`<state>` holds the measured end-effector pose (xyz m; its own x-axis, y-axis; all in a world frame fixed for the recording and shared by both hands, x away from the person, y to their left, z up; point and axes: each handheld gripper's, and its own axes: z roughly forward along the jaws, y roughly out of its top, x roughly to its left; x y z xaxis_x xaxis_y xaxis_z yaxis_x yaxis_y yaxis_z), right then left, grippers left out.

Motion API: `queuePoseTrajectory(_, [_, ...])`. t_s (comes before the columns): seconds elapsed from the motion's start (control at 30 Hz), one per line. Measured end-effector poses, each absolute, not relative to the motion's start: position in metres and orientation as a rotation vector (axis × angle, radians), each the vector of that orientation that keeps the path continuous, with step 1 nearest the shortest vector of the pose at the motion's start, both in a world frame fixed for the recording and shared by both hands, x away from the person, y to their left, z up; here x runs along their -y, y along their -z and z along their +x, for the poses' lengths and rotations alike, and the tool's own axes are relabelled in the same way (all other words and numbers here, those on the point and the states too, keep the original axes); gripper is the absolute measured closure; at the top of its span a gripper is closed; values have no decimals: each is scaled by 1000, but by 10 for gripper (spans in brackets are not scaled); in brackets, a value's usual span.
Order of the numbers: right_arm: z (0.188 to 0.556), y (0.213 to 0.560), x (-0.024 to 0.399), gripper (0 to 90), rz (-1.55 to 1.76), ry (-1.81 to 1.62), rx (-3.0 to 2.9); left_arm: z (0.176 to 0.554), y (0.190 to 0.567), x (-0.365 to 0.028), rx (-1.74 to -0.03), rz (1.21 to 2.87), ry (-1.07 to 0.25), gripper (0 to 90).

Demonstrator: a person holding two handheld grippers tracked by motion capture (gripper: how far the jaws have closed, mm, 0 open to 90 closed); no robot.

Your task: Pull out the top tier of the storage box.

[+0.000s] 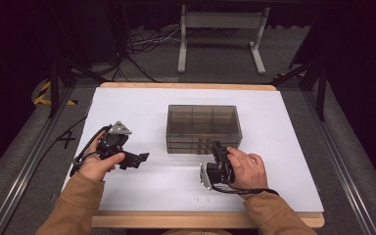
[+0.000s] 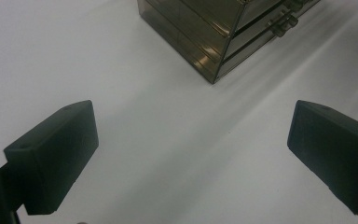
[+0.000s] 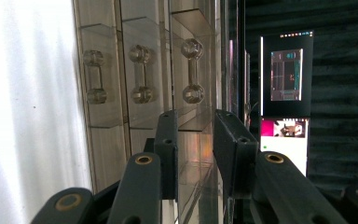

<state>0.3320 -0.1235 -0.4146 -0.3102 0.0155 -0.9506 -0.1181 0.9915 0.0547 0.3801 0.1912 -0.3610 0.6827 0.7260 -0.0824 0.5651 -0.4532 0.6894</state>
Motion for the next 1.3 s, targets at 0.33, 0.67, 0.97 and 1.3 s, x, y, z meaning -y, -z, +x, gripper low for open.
queuePoseTrajectory(0.33, [334,419,116,724,-87,-102,-1857,380,360,-192,-984,2187,-287,24])
queuePoseTrajectory(0.67, [337,421,110,732,-85,-84,-1850,380,360,-192,-984,2186,-286,24])
queuePoseTrajectory(0.97, [340,423,106,742,-76,-63,-1834,380,360,-192,-982,2187,-287,24])
queuePoseTrajectory(1.3, [342,427,103,763,-81,-49,-1823,380,360,-192,-979,2188,-287,24])
